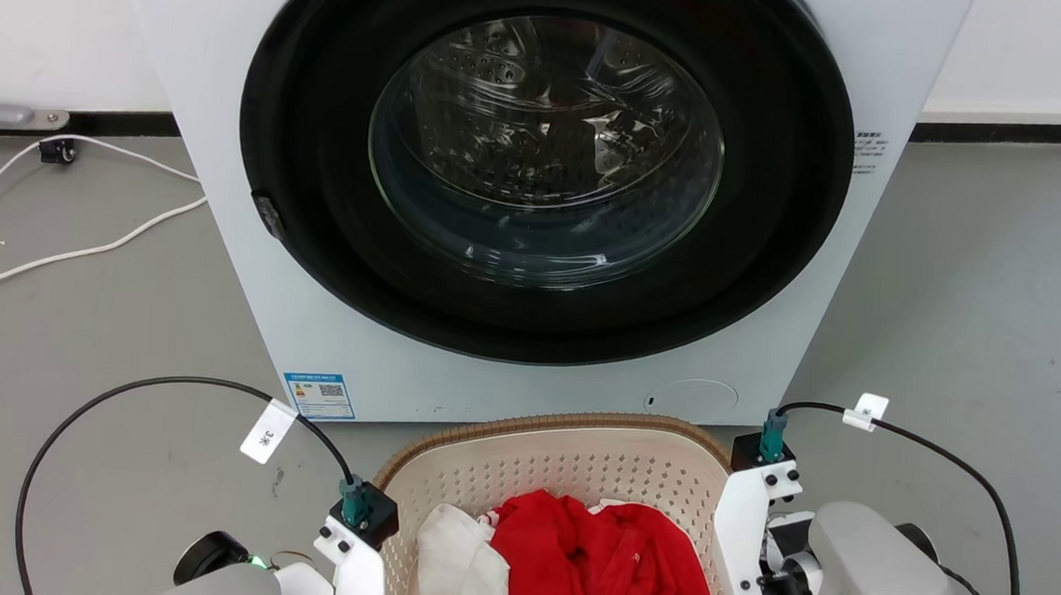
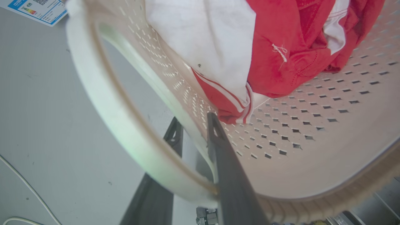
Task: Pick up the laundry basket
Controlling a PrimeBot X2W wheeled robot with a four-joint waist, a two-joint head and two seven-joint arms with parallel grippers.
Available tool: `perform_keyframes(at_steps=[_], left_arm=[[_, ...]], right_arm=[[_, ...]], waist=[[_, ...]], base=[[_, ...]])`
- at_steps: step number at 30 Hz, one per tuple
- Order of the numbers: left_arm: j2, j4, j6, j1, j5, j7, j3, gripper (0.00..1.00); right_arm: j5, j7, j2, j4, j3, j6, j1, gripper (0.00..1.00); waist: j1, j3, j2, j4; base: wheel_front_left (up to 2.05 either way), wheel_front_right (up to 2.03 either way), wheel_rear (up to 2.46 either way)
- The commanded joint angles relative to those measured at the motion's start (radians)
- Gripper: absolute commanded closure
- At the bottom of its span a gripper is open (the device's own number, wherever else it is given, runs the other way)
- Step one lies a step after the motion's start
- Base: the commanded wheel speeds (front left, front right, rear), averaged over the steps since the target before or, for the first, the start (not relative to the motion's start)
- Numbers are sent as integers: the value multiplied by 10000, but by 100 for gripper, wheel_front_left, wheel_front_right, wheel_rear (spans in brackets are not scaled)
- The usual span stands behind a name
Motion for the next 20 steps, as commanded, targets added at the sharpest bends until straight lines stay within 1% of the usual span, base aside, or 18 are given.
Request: perform_keyframes(at_steps=[1, 9, 20], left_arm=[[-128, -110, -181, 158, 139, 47, -97, 100], [-89, -143, -181, 33, 181, 183, -102, 100], [-111, -77, -182, -77, 66, 114, -99, 100]], right_arm=[[-16, -72, -20, -107, 61, -1, -42, 100], [107, -142, -17, -7, 73, -3, -45, 100], [198, -136, -20, 148, 79, -3, -215, 100]], waist=[[1, -4, 0, -4], [1, 9, 0, -19], [1, 47, 0, -11]], base=[[0, 0, 0], [0, 0, 0], [0, 0, 0]])
